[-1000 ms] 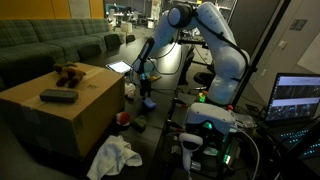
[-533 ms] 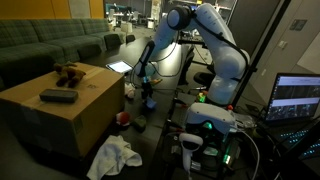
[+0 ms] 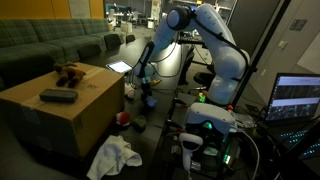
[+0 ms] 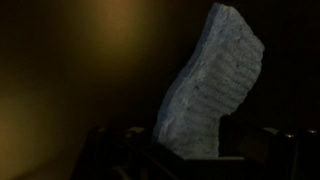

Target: Swap the things on the box with the things on the table

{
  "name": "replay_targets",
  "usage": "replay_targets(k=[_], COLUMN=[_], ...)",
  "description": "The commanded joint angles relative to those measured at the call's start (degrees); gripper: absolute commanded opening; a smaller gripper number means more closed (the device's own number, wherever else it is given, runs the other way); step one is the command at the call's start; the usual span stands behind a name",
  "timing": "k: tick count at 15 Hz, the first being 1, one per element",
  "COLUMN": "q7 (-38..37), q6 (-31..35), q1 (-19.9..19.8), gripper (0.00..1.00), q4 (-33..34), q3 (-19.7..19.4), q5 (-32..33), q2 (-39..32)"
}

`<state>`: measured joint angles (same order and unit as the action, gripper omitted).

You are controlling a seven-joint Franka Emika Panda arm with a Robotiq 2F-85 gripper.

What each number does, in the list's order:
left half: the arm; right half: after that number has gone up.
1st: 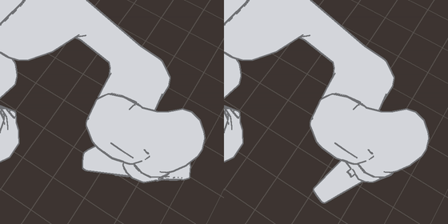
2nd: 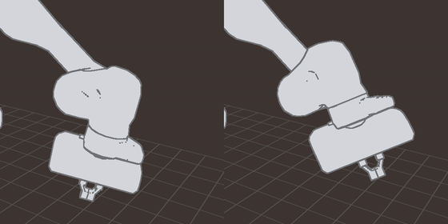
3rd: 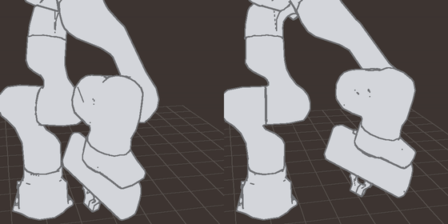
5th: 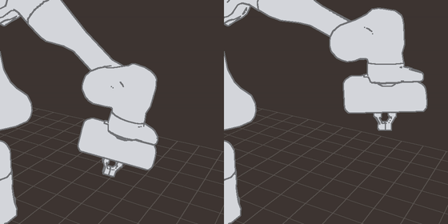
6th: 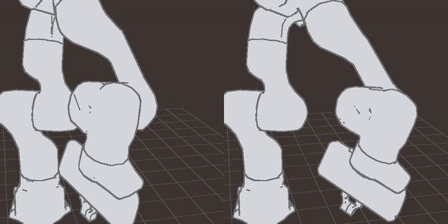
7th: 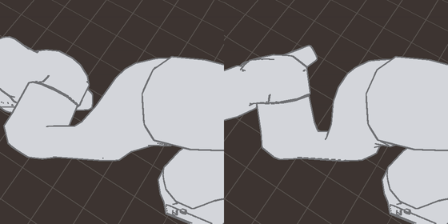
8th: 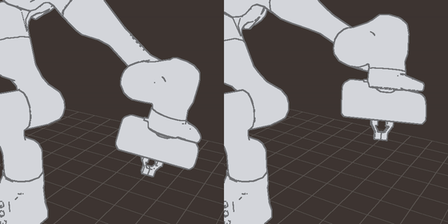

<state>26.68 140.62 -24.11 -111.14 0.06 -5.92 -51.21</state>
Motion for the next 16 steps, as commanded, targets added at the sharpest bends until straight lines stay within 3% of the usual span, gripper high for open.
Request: replay_targets(k=[1, 4, 10, 16], q7=[-1.1, -1.8, -2.4, -3.7], q6=[0.4, -0.3, -3.0, -11.3], q1=[0.9, 1.6, 2.8, 5.5], gripper=[0.2, 0.03, 0.03, 0.02], q4=[-0.1, 0.1, -2.4, -9.2], q3=[0.6, 0.9, 2.0, 0.5], q5=[0.3, 0.1, 0.0, 0.9], q2=[0.4, 1.1, 6.1, 20.1])
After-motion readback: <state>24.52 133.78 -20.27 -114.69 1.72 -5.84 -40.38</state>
